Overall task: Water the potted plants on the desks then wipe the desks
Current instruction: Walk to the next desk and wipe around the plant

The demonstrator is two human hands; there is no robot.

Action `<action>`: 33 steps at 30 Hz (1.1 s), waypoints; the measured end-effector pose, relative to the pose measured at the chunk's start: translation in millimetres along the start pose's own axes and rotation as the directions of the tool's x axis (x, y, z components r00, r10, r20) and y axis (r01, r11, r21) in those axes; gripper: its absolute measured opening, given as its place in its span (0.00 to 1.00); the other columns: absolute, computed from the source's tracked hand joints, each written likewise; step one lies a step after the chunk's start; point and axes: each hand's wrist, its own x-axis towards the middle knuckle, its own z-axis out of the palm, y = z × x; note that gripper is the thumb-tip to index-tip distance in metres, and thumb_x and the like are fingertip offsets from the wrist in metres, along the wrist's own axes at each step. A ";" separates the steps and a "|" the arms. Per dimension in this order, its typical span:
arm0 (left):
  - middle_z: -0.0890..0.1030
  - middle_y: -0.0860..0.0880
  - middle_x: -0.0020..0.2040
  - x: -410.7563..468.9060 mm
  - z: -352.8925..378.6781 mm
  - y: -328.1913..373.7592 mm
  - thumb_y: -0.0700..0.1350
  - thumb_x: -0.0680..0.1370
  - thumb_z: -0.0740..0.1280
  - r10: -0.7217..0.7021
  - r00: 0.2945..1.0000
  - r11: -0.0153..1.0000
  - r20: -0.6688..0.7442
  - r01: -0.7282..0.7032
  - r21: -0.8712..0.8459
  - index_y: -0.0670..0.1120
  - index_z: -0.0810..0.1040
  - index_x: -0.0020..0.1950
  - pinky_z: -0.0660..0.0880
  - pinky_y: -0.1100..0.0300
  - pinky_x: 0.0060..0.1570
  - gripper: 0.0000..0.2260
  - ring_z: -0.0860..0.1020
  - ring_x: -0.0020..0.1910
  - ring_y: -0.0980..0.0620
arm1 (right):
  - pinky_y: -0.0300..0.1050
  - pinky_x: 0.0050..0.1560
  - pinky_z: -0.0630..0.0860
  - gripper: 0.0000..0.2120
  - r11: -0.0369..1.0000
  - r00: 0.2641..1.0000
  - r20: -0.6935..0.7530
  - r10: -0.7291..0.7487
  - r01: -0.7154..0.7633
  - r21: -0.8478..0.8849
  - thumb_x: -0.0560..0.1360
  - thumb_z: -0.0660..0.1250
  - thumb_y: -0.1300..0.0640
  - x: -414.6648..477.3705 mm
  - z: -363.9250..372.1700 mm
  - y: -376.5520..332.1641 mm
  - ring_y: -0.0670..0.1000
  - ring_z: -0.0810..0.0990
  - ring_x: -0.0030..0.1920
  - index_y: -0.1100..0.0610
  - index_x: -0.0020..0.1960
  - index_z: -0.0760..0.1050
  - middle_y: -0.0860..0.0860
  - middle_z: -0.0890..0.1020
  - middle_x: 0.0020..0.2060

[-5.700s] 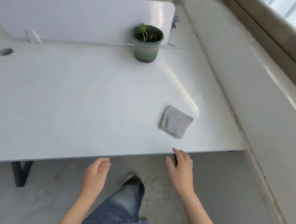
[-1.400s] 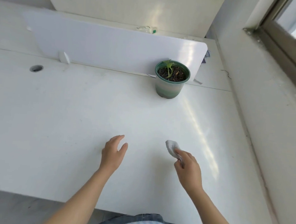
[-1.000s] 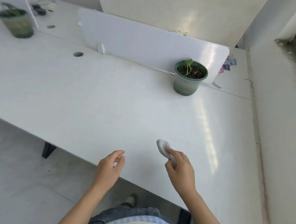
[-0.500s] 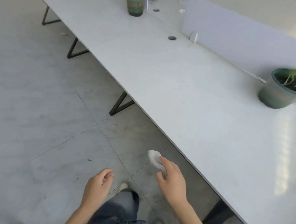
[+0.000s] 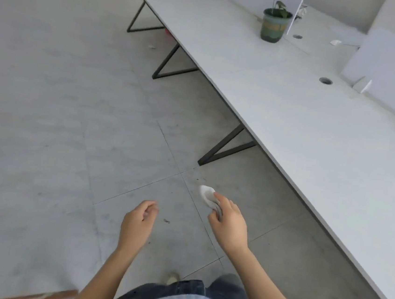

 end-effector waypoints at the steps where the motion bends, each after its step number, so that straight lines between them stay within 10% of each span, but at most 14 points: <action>1: 0.82 0.44 0.51 3.8 -5.3 -7.3 0.41 0.78 0.61 -0.025 1.000 1.000 -0.001 0.025 -0.005 0.42 0.78 0.57 0.69 0.61 0.50 0.11 0.78 0.52 0.47 | 0.47 0.49 0.72 0.22 1.000 1.000 0.029 -0.007 0.008 -0.029 0.74 0.58 0.62 3.0 6.0 -3.0 0.55 0.74 0.56 0.55 0.67 0.66 0.55 0.78 0.55; 33: 0.81 0.47 0.45 422.0 -13.4 85.4 0.42 0.78 0.61 -0.179 0.983 0.984 -0.035 0.179 -0.025 0.44 0.77 0.53 0.68 0.63 0.43 0.07 0.78 0.47 0.48 | 0.47 0.54 0.73 0.21 0.997 0.985 0.172 -0.030 0.042 -0.066 0.75 0.57 0.61 459.7 49.9 -103.0 0.54 0.72 0.61 0.54 0.67 0.66 0.53 0.76 0.61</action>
